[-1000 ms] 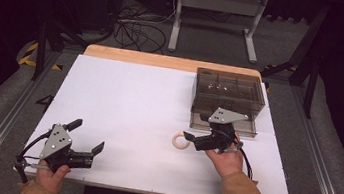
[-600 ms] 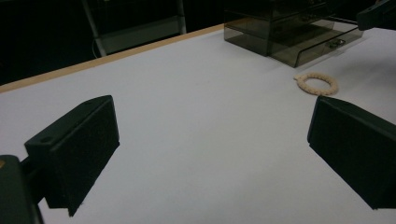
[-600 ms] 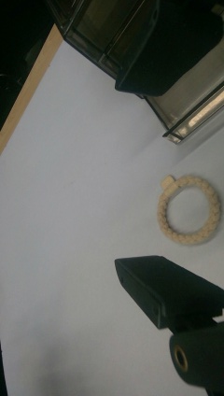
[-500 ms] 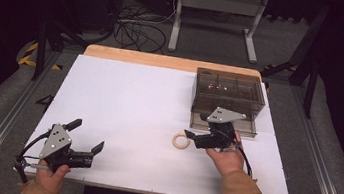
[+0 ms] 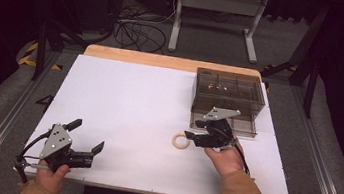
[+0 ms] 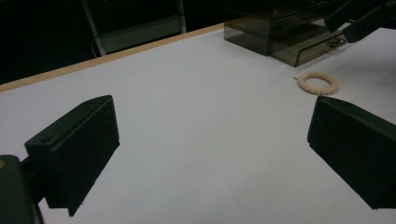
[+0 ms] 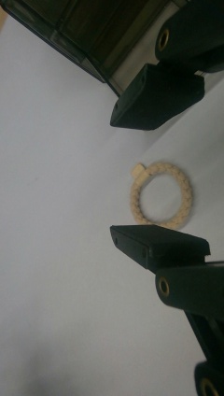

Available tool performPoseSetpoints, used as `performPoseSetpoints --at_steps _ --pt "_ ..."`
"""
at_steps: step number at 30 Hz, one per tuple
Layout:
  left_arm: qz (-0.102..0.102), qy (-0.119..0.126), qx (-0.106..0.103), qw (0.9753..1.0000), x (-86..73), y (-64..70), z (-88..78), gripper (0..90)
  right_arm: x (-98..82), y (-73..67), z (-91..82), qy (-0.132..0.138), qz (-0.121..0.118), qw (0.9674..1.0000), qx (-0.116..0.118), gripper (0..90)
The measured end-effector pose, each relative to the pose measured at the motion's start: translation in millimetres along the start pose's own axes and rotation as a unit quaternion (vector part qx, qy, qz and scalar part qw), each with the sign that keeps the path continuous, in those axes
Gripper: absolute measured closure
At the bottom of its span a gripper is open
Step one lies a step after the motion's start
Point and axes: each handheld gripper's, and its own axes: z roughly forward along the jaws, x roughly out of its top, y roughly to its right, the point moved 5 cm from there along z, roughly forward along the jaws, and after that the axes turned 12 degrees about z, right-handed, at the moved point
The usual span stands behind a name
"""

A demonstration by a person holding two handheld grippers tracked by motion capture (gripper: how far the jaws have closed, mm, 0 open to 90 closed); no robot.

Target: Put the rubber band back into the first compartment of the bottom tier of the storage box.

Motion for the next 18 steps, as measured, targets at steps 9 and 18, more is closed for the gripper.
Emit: performPoseSetpoints --at_steps 9,18 --pt "-0.001 -0.002 -0.001 1.0 -0.2 0.6 0.1 2.7 -7.7 2.5 16.2 -0.059 0.0 0.9977 -0.032 50.9" --pt "0.001 -0.002 0.0 1.0 0.0 0.6 -0.2 3.0 -12.0 2.5 28.1 -0.091 -0.003 0.9947 -0.048 57.7"
